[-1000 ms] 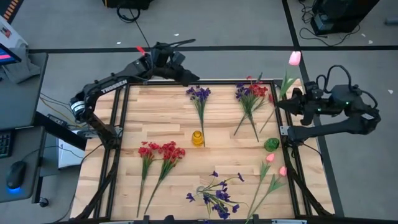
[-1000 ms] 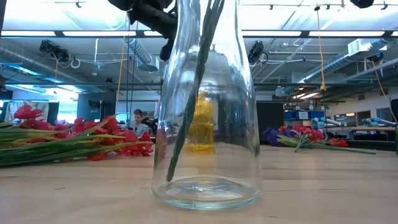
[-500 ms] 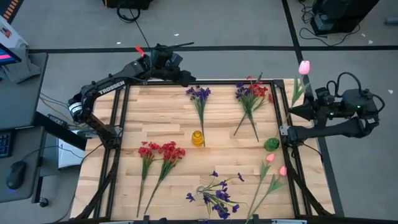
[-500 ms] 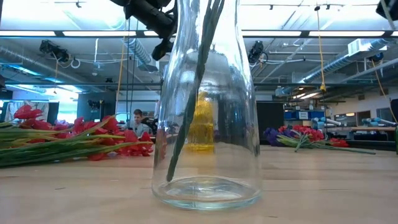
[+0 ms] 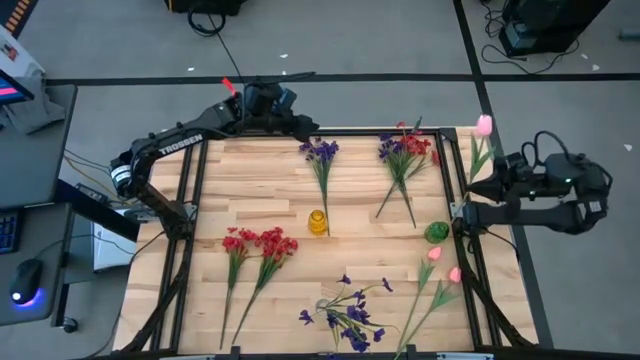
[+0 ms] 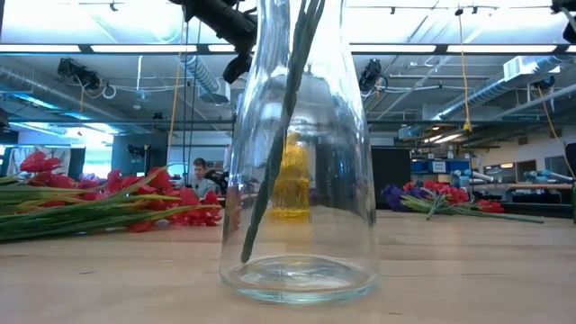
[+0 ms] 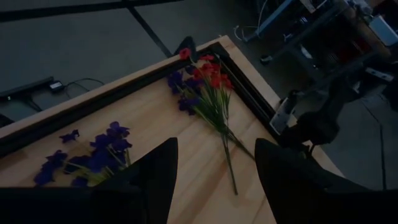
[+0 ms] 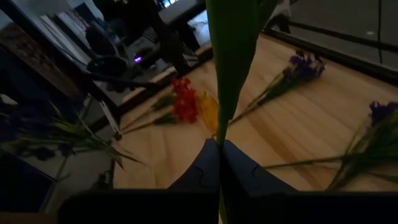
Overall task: Sort flowers into vase by color
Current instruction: Put the top pink tulip into the green vase
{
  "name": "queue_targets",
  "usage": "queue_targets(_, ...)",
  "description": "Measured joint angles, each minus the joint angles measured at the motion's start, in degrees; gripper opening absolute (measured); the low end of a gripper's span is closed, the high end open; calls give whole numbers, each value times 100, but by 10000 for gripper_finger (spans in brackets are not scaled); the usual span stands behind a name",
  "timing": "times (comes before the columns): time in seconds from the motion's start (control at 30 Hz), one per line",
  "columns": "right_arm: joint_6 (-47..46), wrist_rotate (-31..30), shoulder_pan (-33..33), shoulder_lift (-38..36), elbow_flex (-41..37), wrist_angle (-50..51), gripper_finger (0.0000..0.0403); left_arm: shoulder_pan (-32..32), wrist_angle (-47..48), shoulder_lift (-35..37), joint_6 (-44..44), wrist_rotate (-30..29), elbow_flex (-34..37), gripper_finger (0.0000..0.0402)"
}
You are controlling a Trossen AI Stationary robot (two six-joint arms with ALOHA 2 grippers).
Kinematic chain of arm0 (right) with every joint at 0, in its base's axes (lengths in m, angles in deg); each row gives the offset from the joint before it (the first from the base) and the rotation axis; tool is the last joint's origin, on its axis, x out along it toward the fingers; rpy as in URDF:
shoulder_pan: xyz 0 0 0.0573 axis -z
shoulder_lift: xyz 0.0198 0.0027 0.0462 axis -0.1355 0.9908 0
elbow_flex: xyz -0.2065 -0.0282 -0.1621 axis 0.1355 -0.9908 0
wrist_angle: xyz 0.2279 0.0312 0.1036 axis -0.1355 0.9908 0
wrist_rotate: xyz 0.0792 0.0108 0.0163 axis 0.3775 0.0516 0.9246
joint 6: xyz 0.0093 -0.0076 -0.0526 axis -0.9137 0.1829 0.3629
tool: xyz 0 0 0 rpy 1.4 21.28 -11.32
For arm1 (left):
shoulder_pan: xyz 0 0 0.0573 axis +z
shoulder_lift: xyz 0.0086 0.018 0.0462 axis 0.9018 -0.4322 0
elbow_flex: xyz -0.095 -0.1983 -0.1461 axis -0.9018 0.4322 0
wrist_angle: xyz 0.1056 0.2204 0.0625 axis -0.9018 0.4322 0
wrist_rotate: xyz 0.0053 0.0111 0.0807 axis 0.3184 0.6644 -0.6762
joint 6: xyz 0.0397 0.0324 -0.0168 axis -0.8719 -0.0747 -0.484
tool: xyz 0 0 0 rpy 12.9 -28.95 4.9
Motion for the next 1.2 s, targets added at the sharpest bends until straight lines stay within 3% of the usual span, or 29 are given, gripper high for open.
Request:
queue_targets(0.33, 132, 207, 517, -577, -641, -95, 7, -32, 0, 0, -25, -86, 0, 218)
queue_targets(0.77, 459, 145, 949, -573, -666, 256, 7, -32, -145, 0, -83, -132, 0, 218)
queue_targets(1.2, 541, 653, 1440, -573, -1219, 212, 7, -32, -236, -2, -197, -134, 0, 218)
